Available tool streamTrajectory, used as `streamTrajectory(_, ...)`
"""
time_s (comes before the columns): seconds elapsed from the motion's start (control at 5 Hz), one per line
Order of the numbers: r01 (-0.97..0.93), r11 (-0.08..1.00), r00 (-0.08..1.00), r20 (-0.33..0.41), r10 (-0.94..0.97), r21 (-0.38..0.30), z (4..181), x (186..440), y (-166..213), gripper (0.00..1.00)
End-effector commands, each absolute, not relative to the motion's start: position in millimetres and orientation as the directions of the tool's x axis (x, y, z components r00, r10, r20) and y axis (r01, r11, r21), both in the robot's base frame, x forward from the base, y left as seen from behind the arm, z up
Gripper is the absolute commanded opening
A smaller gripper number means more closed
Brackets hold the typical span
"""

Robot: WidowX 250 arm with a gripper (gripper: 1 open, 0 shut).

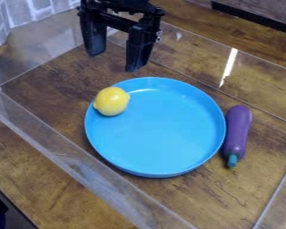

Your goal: Remove the lemon from the blue tray and put it on the table

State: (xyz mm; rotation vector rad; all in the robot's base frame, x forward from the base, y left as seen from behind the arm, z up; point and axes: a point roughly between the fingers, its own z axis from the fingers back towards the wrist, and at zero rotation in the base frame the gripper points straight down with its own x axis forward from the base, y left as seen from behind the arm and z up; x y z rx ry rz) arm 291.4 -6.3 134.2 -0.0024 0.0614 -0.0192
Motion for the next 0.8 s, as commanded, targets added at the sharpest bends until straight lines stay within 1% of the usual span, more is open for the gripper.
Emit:
streamTrajectory(0.0,0.055,0.998,0.995,-0.078,-0.056,-0.006,124.7,291.5,-6.2,1.0)
streamTrajectory(0.2,0.118,0.993,0.989,-0.089,-0.118,-0.01,108.7,292.3,-4.3,1.0)
streamTrajectory(0.4,0.198,0.98,0.977,-0.076,-0.199,-0.014,92.4,293.6,0.5,1.0)
streamTrajectory(0.6,0.261,0.965,0.962,-0.073,-0.263,-0.033,81.4,294.2,7.5,1.0)
